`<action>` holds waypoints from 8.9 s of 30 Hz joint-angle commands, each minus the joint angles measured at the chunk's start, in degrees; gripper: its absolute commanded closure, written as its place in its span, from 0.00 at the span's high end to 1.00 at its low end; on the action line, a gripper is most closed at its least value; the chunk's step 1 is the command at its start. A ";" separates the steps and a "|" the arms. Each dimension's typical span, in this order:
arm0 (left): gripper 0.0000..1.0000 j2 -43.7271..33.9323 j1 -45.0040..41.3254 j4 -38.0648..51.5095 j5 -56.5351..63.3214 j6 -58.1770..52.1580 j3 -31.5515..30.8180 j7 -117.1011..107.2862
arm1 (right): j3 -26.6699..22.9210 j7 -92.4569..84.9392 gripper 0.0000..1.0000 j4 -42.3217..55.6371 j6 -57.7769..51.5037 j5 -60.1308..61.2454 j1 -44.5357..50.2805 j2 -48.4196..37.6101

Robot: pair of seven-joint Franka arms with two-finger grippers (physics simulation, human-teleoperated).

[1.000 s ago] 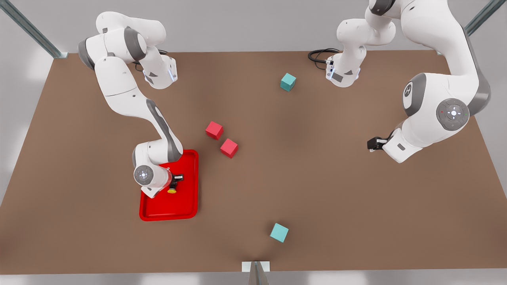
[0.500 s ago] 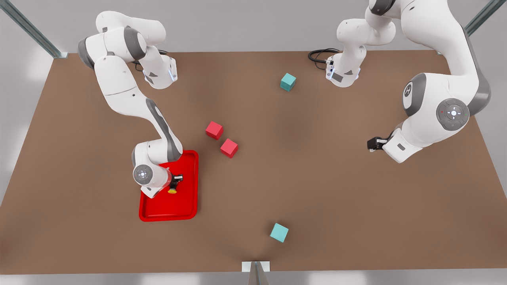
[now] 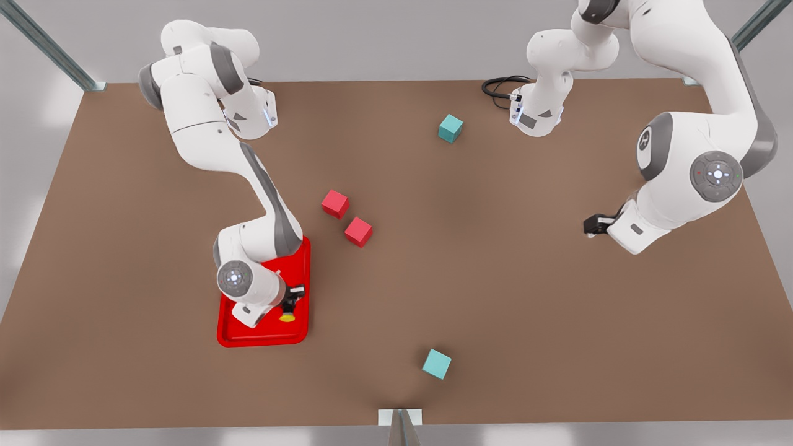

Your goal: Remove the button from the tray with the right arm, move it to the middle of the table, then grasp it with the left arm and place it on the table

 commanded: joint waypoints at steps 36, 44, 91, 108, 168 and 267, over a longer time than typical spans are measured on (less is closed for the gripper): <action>1.00 0.11 1.03 -0.25 1.55 0.00 -0.01 0.40 | -12.32 25.38 1.00 37.03 21.98 49.56 33.59 31.30; 1.00 0.11 1.03 -0.51 1.47 -0.17 -0.01 0.40 | -12.85 26.08 1.00 35.28 22.06 47.62 33.94 31.47; 1.00 19.54 -24.29 -8.23 0.94 36.28 -2.29 -18.58 | 4.37 -12.85 1.00 -12.02 -30.93 -4.50 -21.08 -34.98; 1.00 28.50 -19.36 -12.55 10.08 44.65 -9.85 -11.37 | 4.29 -6.08 1.00 -5.59 -21.79 -7.67 -17.12 -28.64; 0.37 37.37 -43.44 -6.14 35.48 45.79 38.40 -129.22 | 4.29 -6.26 1.00 -5.68 -22.14 -7.76 -17.83 -28.47; 1.00 6.44 -51.53 -4.11 -13.65 9.84 50.00 2.77 | 4.02 -4.24 1.00 3.19 -20.65 -2.13 -21.61 -22.67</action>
